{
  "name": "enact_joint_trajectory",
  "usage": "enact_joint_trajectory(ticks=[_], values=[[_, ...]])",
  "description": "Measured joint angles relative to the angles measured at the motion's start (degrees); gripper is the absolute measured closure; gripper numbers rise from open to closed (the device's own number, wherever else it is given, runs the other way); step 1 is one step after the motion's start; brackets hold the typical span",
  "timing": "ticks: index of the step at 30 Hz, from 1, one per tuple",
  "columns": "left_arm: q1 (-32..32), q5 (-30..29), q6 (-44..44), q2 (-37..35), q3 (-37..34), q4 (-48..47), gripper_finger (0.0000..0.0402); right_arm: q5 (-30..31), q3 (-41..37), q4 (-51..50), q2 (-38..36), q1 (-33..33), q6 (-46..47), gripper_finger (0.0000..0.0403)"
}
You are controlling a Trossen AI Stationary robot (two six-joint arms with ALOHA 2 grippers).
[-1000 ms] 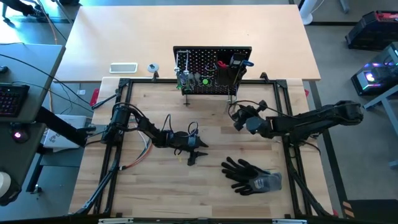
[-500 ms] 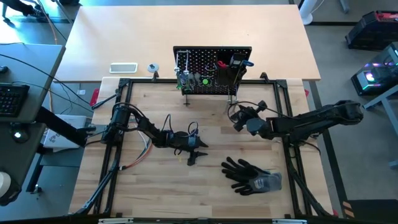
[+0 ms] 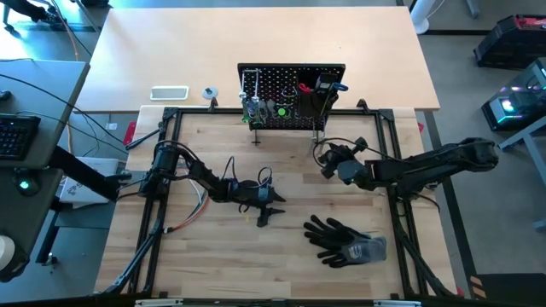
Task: Hang tools onto peg board
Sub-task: Hang the gray tape measure on the peg board
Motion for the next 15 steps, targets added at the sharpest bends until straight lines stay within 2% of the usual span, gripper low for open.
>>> enact_joint_trajectory(ticks=[15], values=[[0.0, -0.09, 0.04, -0.02, 0.04, -1.25, 0.022, 0.25, 0.0, 2.24, 0.0, 0.21, -2.16, 0.0403]])
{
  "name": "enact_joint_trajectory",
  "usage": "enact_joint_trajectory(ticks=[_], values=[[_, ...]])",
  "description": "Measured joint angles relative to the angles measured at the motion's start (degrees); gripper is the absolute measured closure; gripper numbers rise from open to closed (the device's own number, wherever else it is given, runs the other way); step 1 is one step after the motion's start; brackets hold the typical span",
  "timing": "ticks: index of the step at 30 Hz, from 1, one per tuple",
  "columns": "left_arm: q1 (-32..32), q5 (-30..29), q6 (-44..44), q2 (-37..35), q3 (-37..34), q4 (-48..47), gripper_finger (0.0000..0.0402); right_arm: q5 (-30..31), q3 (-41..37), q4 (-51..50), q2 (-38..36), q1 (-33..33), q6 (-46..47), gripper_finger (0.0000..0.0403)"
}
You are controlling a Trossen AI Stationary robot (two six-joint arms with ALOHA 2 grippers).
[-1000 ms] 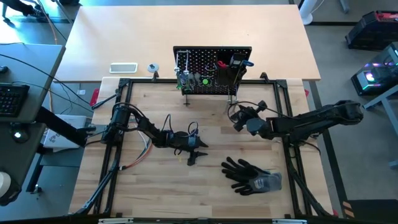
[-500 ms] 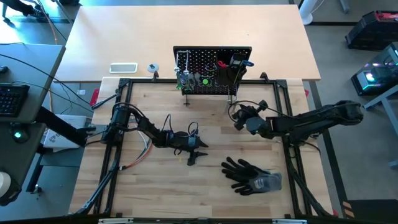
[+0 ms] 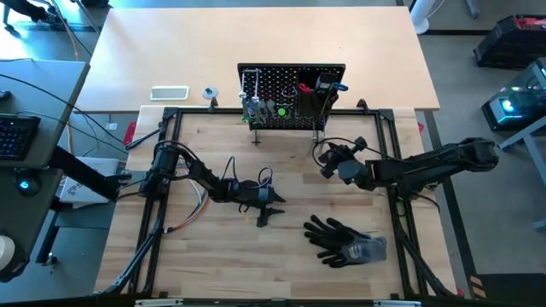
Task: Hang tools onto peg board
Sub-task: Hang the gray tape measure on the peg board
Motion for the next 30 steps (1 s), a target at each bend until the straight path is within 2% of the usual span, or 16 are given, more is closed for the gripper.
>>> enact_joint_trajectory(ticks=[12, 30], values=[[0.0, 0.0, 0.02, 0.0, 0.0, -0.19, 0.022, 0.97, 0.0, -1.8, -0.02, 0.0, -0.4, 0.0403], [0.0, 0.02, 0.0, 0.0, 0.0, -0.35, 0.022, -3.01, 0.0, -1.87, -0.02, 0.0, 1.13, 0.0403]])
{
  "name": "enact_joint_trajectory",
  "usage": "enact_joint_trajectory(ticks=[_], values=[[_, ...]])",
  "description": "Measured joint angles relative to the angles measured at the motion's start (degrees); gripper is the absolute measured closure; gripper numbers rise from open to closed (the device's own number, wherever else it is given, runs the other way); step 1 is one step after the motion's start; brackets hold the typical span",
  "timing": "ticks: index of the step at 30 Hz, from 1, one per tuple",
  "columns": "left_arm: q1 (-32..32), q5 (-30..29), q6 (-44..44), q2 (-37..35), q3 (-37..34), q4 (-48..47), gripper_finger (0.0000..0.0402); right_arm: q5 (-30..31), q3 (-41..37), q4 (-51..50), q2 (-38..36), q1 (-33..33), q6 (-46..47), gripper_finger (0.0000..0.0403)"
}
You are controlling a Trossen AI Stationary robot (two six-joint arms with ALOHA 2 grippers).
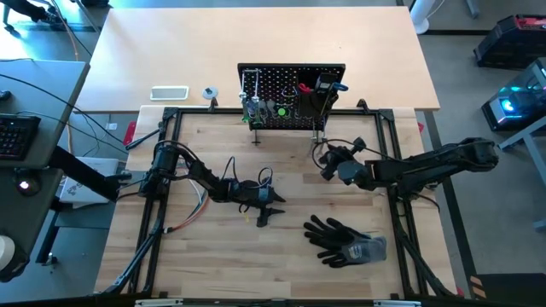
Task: Hang tools onto peg board
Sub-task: Hang the gray tape measure on the peg board
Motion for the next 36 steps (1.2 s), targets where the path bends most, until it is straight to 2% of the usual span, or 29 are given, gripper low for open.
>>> enact_joint_trajectory(ticks=[18, 36], values=[[0.0, 0.0, 0.0, 0.0, -0.02, -0.04, 0.022, -2.42, 0.0, -3.39, 0.0, -0.01, 4.04, 0.0403], [0.0, 0.02, -0.02, 0.0, -0.07, 0.11, 0.022, -8.3, 0.0, -0.55, 0.0, -5.04, 2.4, 0.0403]])
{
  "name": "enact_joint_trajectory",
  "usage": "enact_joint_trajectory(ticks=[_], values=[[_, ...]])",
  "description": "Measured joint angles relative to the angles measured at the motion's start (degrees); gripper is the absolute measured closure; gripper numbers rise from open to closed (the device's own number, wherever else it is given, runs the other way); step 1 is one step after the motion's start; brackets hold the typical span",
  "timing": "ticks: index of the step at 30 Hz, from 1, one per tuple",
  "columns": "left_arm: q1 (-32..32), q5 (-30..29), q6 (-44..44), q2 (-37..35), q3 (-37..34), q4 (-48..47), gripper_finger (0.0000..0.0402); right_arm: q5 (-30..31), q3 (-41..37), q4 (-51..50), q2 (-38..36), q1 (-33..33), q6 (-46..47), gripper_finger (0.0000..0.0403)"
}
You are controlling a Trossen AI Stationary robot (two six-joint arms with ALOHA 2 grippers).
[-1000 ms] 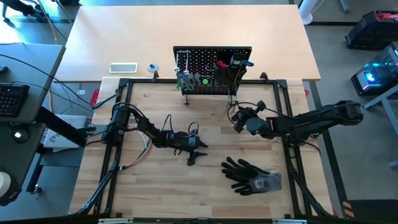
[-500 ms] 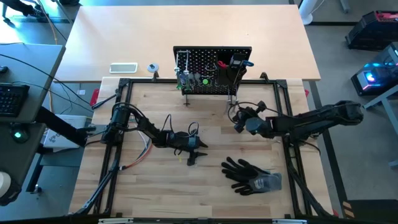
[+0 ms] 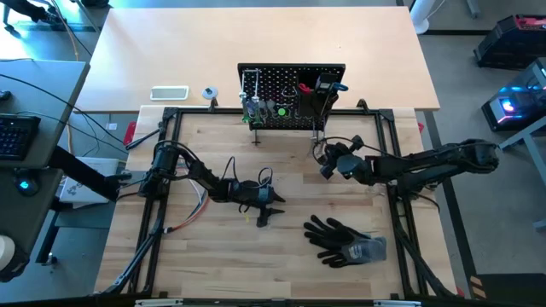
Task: Hang tools onto peg board
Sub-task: Hang the gray tape measure on the peg board
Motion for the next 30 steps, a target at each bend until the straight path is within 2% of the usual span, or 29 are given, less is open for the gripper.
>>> enact_joint_trajectory(ticks=[21, 30], values=[[0.02, 0.0, 0.0, 0.0, 0.0, 0.07, 0.022, -8.89, 0.0, 1.92, 0.2, -6.5, -0.96, 0.0403], [0.02, 0.0, 0.0, 0.0, 0.0, 0.09, 0.022, -10.41, 0.0, 1.94, 0.22, -7.13, -0.94, 0.0403]])
